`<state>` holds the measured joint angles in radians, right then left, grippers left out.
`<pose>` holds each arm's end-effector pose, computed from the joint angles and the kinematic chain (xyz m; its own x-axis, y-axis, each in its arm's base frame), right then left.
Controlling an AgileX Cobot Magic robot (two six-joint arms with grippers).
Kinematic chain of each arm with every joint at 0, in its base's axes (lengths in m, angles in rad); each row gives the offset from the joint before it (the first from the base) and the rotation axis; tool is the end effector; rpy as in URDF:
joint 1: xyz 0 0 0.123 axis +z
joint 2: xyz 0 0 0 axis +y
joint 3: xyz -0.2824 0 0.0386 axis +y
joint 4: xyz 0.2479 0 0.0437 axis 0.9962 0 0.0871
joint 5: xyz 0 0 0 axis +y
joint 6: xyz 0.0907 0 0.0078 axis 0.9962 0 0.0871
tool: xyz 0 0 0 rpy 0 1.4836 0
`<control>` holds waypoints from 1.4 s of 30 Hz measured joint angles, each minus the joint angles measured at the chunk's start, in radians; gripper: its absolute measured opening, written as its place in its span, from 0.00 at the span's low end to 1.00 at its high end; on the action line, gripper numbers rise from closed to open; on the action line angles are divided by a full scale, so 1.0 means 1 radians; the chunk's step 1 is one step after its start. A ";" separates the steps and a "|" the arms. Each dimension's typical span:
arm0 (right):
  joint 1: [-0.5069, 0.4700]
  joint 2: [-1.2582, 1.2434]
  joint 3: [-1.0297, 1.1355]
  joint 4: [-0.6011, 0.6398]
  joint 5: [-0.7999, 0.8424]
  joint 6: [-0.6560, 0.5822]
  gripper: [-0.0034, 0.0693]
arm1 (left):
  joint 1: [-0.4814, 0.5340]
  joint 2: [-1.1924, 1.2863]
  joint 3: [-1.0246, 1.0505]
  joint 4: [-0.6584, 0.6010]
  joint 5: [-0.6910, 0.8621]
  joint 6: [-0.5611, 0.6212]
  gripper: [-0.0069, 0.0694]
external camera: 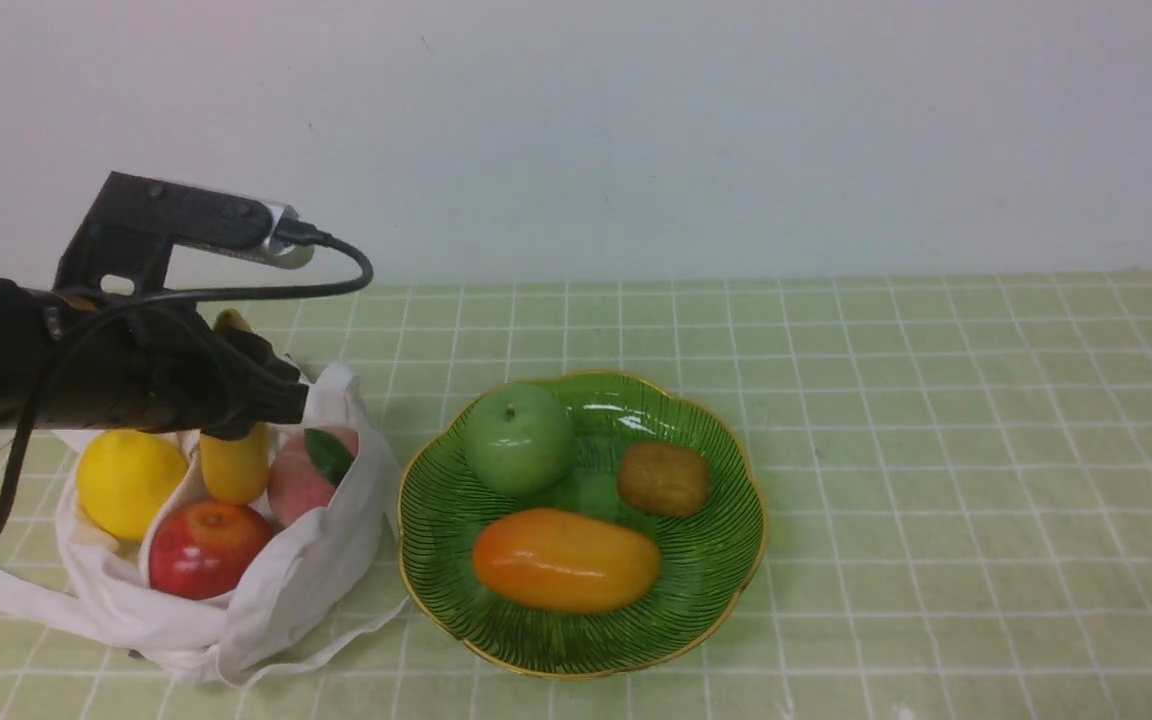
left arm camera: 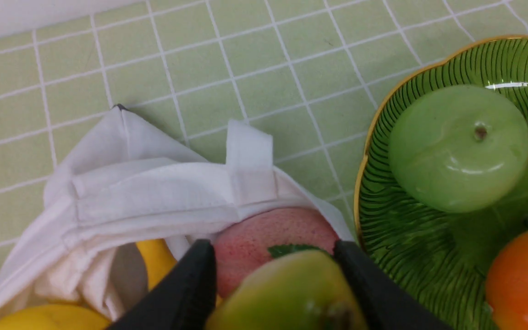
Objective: Take the fruit out of the bag on the green coffee tablecloth and place them on the plate.
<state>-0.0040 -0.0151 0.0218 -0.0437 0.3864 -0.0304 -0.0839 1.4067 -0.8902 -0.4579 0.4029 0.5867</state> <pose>0.0520 -0.0017 0.1719 -0.3015 -0.0696 -0.9509 -0.0017 0.9974 -0.0725 0.2895 -0.0402 0.2594 -0.6691 0.2148 -0.7114 0.3149 0.9491 -0.0097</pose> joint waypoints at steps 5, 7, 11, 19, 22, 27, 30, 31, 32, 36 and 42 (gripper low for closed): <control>0.000 0.000 0.000 0.000 0.000 0.000 0.03 | -0.003 -0.066 -0.017 -0.039 0.101 -0.001 0.47; 0.000 0.000 0.000 0.000 0.000 0.000 0.03 | -0.018 -0.113 -0.059 -0.078 0.151 -0.002 0.47; 0.000 0.000 0.000 0.000 0.000 0.000 0.03 | -0.064 -0.150 -0.120 -0.123 0.172 0.012 0.47; 0.000 0.000 0.000 0.000 0.000 0.000 0.03 | -0.308 -0.003 -0.141 -0.223 0.022 0.125 0.47; 0.000 0.000 0.000 0.000 0.000 0.000 0.03 | -0.360 0.066 -0.141 -0.221 -0.056 0.140 0.47; 0.000 0.000 0.000 0.000 0.000 0.000 0.03 | -0.394 0.156 -0.146 -0.230 -0.122 0.153 0.49; 0.000 0.000 0.000 0.000 0.000 0.000 0.03 | -0.398 0.221 -0.147 -0.231 -0.127 0.157 0.57; 0.000 0.000 0.000 0.000 0.000 0.000 0.03 | -0.398 0.227 -0.147 -0.231 -0.127 0.157 0.59; 0.000 0.000 0.000 0.000 0.000 0.000 0.03 | -0.398 0.245 -0.147 -0.233 -0.127 0.159 0.64; 0.000 0.000 0.000 0.000 0.000 0.000 0.03 | -0.401 0.252 -0.147 -0.246 -0.122 0.160 0.73; 0.000 0.000 0.000 0.000 0.000 0.000 0.03 | -0.404 0.251 -0.147 -0.251 -0.117 0.160 0.76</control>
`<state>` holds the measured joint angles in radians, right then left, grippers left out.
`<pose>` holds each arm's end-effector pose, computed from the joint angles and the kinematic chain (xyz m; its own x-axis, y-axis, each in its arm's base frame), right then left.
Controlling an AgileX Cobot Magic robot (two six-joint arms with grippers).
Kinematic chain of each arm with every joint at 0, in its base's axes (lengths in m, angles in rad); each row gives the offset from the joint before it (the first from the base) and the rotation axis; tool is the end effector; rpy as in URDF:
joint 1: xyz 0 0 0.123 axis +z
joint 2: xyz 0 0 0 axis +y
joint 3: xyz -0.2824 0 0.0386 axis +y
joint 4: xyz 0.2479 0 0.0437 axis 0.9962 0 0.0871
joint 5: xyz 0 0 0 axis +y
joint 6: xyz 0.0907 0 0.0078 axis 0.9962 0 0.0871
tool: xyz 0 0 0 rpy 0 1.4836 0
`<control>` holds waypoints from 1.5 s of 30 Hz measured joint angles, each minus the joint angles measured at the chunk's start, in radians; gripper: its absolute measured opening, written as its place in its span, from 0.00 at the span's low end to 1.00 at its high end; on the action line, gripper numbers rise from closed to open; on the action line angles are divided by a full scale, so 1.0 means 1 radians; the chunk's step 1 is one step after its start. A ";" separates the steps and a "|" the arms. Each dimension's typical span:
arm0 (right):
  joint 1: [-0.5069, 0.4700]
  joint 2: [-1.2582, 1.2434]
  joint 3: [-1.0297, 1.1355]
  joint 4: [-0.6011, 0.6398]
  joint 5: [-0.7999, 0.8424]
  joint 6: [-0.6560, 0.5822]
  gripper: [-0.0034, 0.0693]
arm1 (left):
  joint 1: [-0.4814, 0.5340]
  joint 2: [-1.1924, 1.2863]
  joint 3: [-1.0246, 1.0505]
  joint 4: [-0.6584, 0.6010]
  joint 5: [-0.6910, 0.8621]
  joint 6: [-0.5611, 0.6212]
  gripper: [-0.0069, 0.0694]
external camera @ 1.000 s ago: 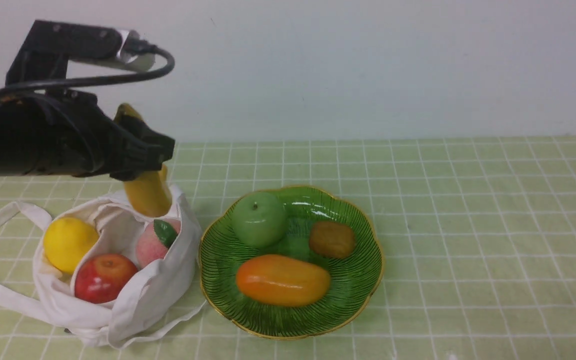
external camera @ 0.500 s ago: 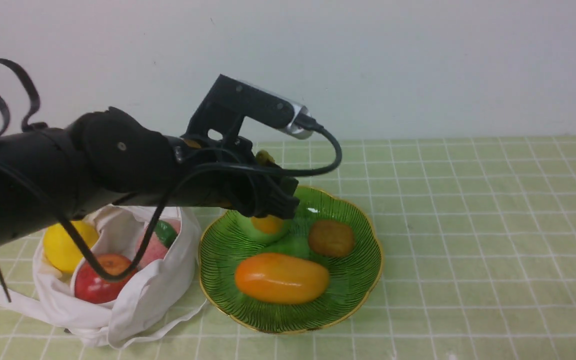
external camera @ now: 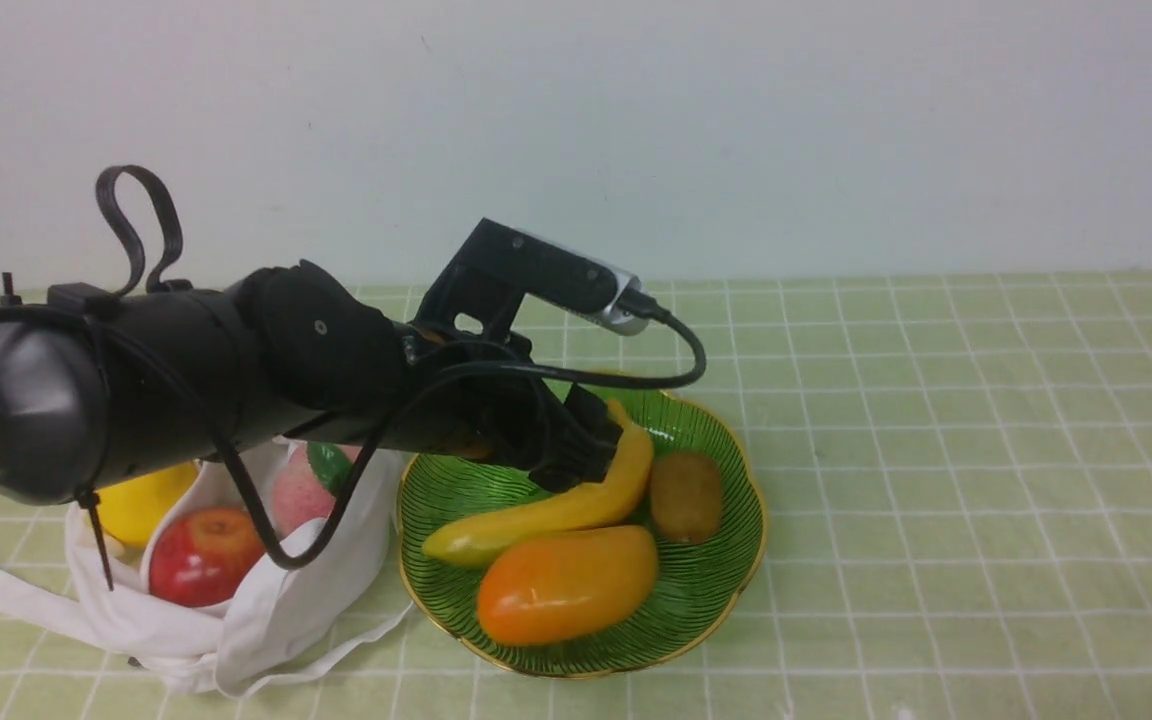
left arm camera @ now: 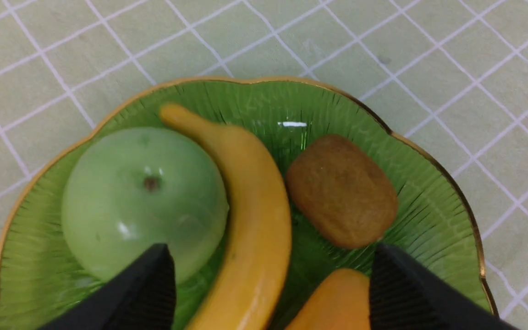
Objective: Take the fruit out of the bag on the green coffee tablecloth and place them on the plate.
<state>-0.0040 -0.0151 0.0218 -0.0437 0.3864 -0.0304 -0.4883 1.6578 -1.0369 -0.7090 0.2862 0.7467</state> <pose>0.0520 -0.0017 0.1719 -0.3015 -0.0696 -0.9509 -0.0017 0.9974 -0.0725 0.3058 -0.1815 0.2310 -0.5695 0.3672 -0.7354 0.6137 0.7852 -0.0832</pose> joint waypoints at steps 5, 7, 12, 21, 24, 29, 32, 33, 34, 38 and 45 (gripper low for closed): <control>0.000 0.000 0.000 0.000 0.000 0.000 0.03 | 0.000 -0.054 -0.002 0.000 0.013 0.003 0.76; 0.000 0.000 0.000 0.000 0.000 0.000 0.03 | 0.000 -0.124 -0.003 0.000 0.038 0.003 0.74; 0.000 0.000 0.000 0.000 0.000 0.000 0.03 | -0.001 -0.285 -0.003 0.001 0.089 -0.009 0.57; 0.000 0.000 0.000 0.000 0.000 0.000 0.03 | -0.001 -0.721 0.100 0.041 0.124 -0.119 0.09; 0.000 0.000 0.000 0.000 0.000 0.000 0.03 | -0.001 -0.849 0.177 0.058 0.099 -0.159 0.08; 0.000 0.000 0.000 0.000 0.000 0.000 0.03 | -0.001 -1.006 0.277 0.067 0.079 -0.172 0.08; 0.000 0.000 0.000 0.000 0.000 0.000 0.03 | -0.001 -1.062 0.305 0.067 0.082 -0.172 0.08; 0.000 0.000 0.000 0.000 0.000 0.000 0.03 | -0.001 -1.081 0.308 0.067 0.092 -0.172 0.08; 0.000 0.000 0.000 0.000 0.000 0.000 0.03 | -0.001 -1.083 0.308 0.067 0.093 -0.172 0.08; 0.000 0.000 0.000 0.000 0.000 0.000 0.03 | -0.001 -1.101 0.308 0.065 0.109 -0.172 0.08; 0.000 0.000 0.000 0.000 0.000 0.000 0.03 | -0.001 -1.102 0.308 0.137 0.096 -0.171 0.08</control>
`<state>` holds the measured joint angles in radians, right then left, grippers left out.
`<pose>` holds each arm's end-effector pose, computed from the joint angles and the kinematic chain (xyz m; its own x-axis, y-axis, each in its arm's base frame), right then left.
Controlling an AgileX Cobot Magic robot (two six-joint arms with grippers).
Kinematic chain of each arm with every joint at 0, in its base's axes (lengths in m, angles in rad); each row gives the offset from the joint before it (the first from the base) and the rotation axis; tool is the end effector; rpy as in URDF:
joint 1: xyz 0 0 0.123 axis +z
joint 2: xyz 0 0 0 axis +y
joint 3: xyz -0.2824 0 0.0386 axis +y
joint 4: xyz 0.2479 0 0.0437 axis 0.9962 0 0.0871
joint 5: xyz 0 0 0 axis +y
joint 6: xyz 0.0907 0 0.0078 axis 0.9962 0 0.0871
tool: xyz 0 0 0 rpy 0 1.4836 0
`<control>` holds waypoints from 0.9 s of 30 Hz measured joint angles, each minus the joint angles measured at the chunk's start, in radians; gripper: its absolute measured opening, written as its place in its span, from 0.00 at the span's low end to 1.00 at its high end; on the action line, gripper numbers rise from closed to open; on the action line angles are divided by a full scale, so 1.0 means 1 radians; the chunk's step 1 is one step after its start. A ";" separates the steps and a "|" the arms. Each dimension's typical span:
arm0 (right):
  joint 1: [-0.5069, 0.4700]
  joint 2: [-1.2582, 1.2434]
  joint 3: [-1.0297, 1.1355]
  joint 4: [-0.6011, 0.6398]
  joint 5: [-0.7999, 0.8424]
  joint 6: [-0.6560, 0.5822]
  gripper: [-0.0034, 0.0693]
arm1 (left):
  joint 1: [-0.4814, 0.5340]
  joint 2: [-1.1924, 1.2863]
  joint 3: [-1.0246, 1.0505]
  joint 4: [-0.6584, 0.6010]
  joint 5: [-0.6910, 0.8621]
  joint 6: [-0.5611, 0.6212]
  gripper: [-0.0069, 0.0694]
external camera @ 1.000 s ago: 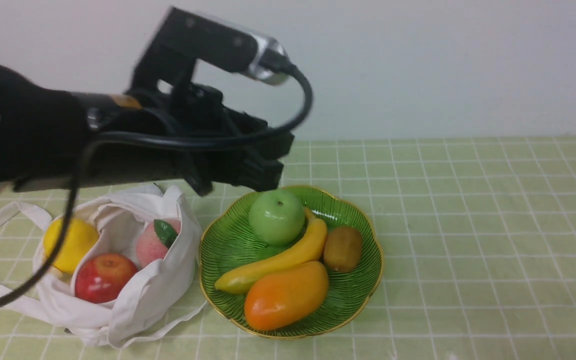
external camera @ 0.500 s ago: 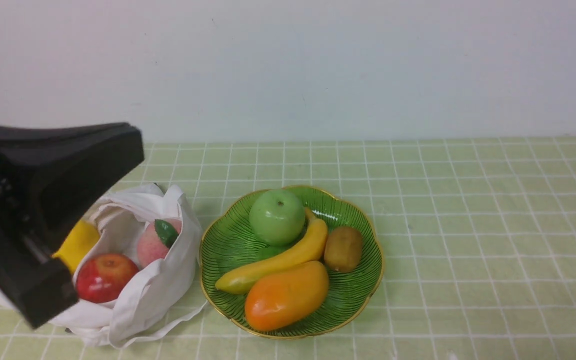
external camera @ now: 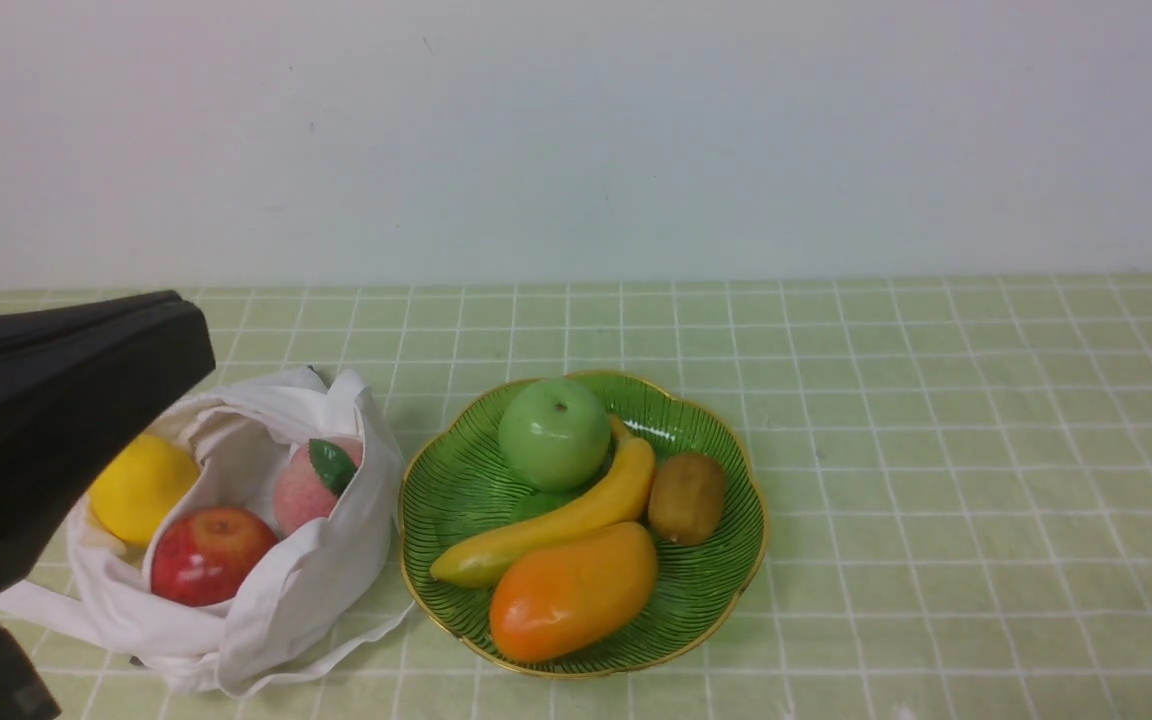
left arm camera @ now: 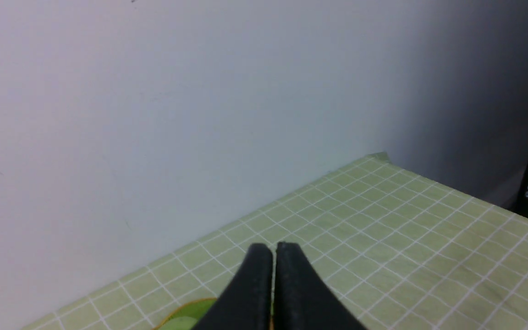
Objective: Take the fruit out of the bag on the green coffee tablecloth and place them on the plate.
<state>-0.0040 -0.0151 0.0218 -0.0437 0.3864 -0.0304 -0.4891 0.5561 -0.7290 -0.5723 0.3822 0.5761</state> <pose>0.0520 -0.0017 0.1719 -0.3015 -0.0696 -0.9509 -0.0017 0.9974 -0.0725 0.0850 -0.0662 0.3846 -0.0342 0.0596 -0.9976 0.6398 0.7682 0.0240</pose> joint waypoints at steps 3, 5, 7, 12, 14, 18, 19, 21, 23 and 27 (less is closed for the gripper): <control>0.000 0.000 0.000 0.000 0.000 0.000 0.03 | 0.000 0.000 0.000 0.034 -0.023 -0.001 0.08; 0.000 0.000 0.000 0.000 0.000 0.000 0.03 | 0.000 0.000 0.002 0.056 -0.041 -0.010 0.08; 0.000 0.000 0.000 0.000 0.000 0.000 0.03 | 0.000 -0.008 0.023 0.119 -0.065 -0.058 0.08; 0.000 0.000 0.000 0.000 0.000 0.000 0.03 | 0.052 -0.092 0.137 0.371 -0.083 -0.347 0.08; 0.000 0.000 0.000 0.000 0.000 0.000 0.03 | 0.085 -0.130 0.190 0.439 -0.089 -0.427 0.08; 0.000 0.000 0.000 0.000 0.000 0.000 0.03 | 0.252 -0.287 0.415 0.538 -0.098 -0.528 0.08; 0.000 0.000 0.000 0.000 0.000 0.000 0.03 | 0.285 -0.322 0.461 0.543 -0.098 -0.532 0.08; 0.000 0.000 0.000 0.000 0.000 0.000 0.03 | 0.328 -0.378 0.533 0.553 -0.098 -0.533 0.08; 0.000 0.000 0.000 0.000 0.000 0.000 0.03 | 0.357 -0.434 0.599 0.564 -0.097 -0.534 0.08; 0.000 0.000 0.000 0.000 0.000 0.000 0.03 | 0.408 -0.538 0.730 0.572 -0.095 -0.534 0.08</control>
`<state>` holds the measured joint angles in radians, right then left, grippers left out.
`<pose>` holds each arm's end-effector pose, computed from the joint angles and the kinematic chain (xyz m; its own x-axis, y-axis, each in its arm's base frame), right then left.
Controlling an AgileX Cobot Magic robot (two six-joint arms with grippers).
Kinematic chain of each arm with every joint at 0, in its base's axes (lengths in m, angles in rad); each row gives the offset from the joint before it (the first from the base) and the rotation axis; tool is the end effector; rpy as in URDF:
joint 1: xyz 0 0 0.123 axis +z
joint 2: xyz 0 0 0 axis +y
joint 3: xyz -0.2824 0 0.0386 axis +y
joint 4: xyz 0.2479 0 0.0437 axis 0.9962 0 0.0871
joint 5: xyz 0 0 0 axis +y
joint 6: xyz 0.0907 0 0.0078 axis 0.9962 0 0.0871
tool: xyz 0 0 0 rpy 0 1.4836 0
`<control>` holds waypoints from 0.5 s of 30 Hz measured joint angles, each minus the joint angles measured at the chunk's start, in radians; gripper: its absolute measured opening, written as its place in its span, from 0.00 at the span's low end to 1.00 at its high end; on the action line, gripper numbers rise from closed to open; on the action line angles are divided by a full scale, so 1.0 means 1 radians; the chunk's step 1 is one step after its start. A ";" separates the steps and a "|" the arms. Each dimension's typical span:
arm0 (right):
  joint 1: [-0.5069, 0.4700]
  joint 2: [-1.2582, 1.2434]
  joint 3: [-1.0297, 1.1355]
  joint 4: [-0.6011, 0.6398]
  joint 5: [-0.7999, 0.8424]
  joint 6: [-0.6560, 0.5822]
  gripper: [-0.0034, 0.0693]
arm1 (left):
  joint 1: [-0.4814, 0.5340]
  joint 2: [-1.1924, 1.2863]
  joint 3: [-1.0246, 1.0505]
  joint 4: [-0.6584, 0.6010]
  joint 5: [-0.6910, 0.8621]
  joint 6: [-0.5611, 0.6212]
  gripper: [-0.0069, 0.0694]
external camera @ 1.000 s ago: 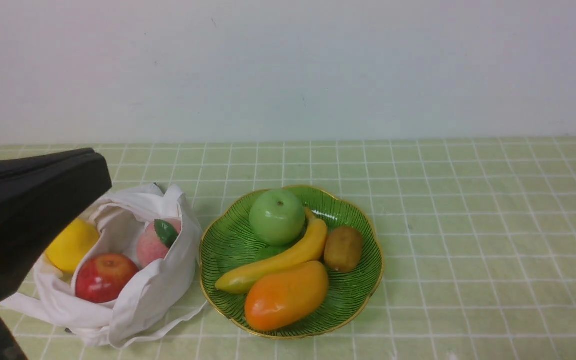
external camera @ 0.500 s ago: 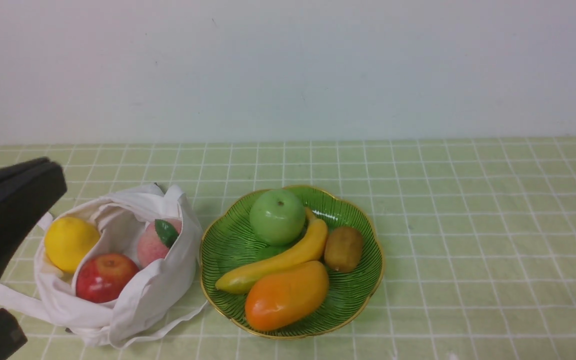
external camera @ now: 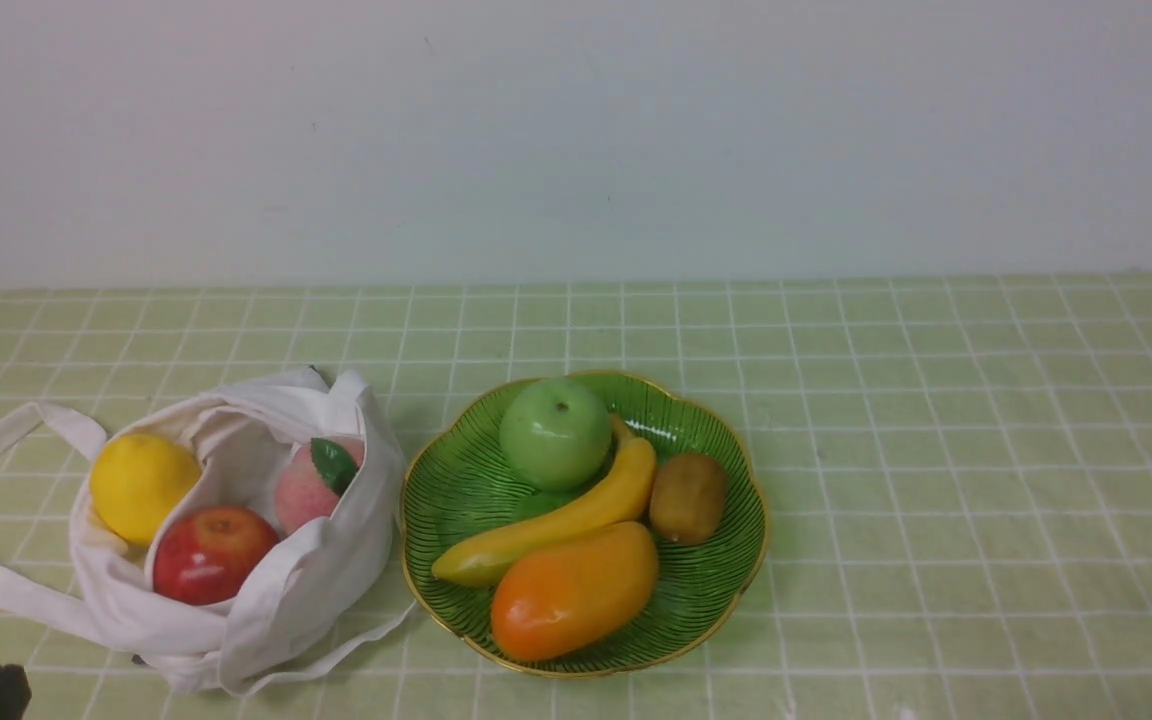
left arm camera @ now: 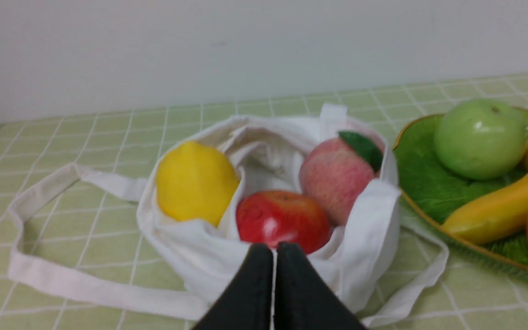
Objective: Take the fruit out of the bag on the green coffee tablecloth and place them on the plate.
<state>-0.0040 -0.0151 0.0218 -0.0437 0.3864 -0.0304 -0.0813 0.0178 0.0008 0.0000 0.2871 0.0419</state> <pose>0.0520 -0.0017 0.1719 -0.3015 -0.0696 -0.9509 -0.0017 0.9974 -0.0725 0.0557 -0.0045 0.1858 -0.2125 0.0593 -0.9754 0.0902 0.9951 0.0409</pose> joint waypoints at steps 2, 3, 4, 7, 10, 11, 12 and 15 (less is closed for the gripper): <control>0.000 0.000 0.000 0.000 0.000 0.000 0.03 | 0.022 -0.020 0.021 0.000 0.007 0.000 0.08; 0.000 0.000 0.000 0.000 0.000 0.000 0.03 | 0.037 -0.026 0.025 0.000 0.023 -0.001 0.08; 0.000 0.000 0.000 0.000 0.000 0.000 0.03 | 0.039 -0.026 0.025 0.000 0.027 -0.001 0.08; 0.000 0.000 0.000 0.000 0.000 0.000 0.03 | 0.064 -0.028 0.028 0.000 0.083 -0.001 0.08; 0.000 0.000 0.000 0.000 0.000 0.000 0.03 | 0.066 -0.028 0.028 0.000 0.086 -0.001 0.08; 0.000 0.000 0.000 0.000 0.000 0.000 0.03 | 0.066 -0.028 0.028 0.000 0.086 -0.004 0.08; 0.000 0.000 0.000 0.000 0.000 0.000 0.03 | 0.066 -0.028 0.028 0.000 0.086 -0.003 0.08; 0.000 0.000 0.000 0.000 0.000 0.000 0.03 | 0.066 -0.028 0.028 0.000 0.086 -0.004 0.08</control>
<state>-0.0040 -0.0151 0.0218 -0.0437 0.3864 -0.0304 -0.0153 -0.0105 0.0288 0.0000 0.3733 0.0375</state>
